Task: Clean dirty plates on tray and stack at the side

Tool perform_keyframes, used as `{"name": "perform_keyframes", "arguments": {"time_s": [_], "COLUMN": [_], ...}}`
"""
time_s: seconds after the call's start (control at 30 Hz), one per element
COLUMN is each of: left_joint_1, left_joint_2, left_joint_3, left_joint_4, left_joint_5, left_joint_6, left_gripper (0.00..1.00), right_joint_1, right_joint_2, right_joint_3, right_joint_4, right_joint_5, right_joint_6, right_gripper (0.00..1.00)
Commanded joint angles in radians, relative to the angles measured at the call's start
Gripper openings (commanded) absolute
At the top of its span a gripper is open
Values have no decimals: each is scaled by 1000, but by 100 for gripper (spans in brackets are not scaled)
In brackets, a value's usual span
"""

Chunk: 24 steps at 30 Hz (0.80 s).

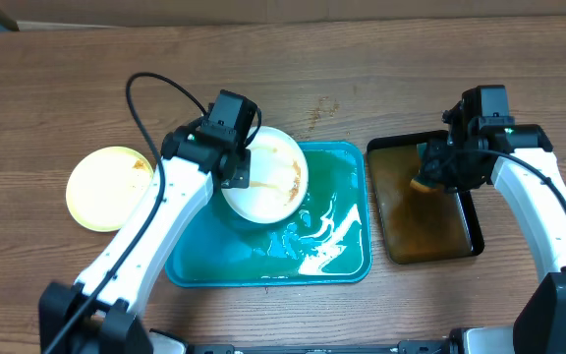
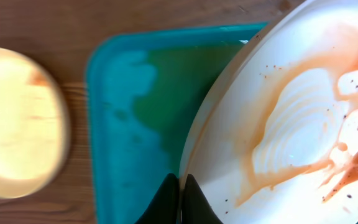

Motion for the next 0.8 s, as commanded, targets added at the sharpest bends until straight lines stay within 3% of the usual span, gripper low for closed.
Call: {"name": "perform_keyframes", "arguments": {"time_s": [0.0, 0.17, 0.53, 0.77], "left_joint_1": [-42, -129, -297, -343], "left_joint_2": [-61, -73, -73, -73], "left_joint_3": [0, 0, 0, 0], "left_joint_4": [-11, -17, 29, 77], "left_joint_5": [-319, -600, -963, -1027], "left_joint_6": [12, 28, 183, 242], "left_gripper": [4, 4, 4, 4], "right_joint_1": [-2, -2, -2, -2], "right_joint_2": [-3, -3, -3, -3], "right_joint_3": [-25, -72, -122, -122], "right_joint_4": [26, 63, 108, 106], "right_joint_5": [11, 10, 10, 10], "right_joint_6": [-8, -8, -8, -8], "right_gripper": [5, 5, 8, 8]}}
